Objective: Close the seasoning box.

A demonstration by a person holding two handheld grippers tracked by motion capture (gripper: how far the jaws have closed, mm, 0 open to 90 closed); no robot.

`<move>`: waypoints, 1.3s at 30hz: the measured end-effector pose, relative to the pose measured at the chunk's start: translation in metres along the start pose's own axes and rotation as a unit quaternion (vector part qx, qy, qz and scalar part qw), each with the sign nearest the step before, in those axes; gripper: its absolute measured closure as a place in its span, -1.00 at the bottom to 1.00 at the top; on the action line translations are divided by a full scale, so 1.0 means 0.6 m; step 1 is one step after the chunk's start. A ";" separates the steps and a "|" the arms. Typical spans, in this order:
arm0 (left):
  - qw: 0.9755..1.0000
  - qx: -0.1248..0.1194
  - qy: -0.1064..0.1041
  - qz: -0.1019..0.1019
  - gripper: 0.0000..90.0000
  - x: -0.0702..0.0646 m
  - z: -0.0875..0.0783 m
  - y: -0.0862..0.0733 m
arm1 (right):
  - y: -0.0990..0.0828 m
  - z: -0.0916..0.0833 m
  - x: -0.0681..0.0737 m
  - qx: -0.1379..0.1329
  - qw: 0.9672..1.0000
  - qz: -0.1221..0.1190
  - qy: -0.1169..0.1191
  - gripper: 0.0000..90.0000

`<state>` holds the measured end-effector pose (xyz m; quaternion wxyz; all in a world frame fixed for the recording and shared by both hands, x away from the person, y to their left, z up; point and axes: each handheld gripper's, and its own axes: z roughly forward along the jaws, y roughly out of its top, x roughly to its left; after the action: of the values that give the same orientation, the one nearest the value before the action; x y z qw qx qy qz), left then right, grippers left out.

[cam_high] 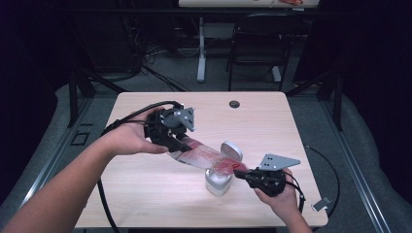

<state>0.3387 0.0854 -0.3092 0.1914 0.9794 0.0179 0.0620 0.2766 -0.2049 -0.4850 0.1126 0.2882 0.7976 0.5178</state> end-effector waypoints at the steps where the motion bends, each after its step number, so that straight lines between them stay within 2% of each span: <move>1: 1.000 0.000 0.001 0.003 0.62 0.000 0.000 0.001 | 0.000 0.000 0.000 0.000 1.000 0.000 0.000 0.99; 39: 1.000 -0.006 0.007 0.005 0.62 0.000 -0.015 0.000 | 0.006 0.007 0.003 -0.007 1.000 0.002 0.002 0.99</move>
<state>0.3372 0.0885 -0.3009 0.1964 0.9779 0.0142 0.0703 0.2781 -0.1995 -0.4834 0.1116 0.2880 0.7934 0.5245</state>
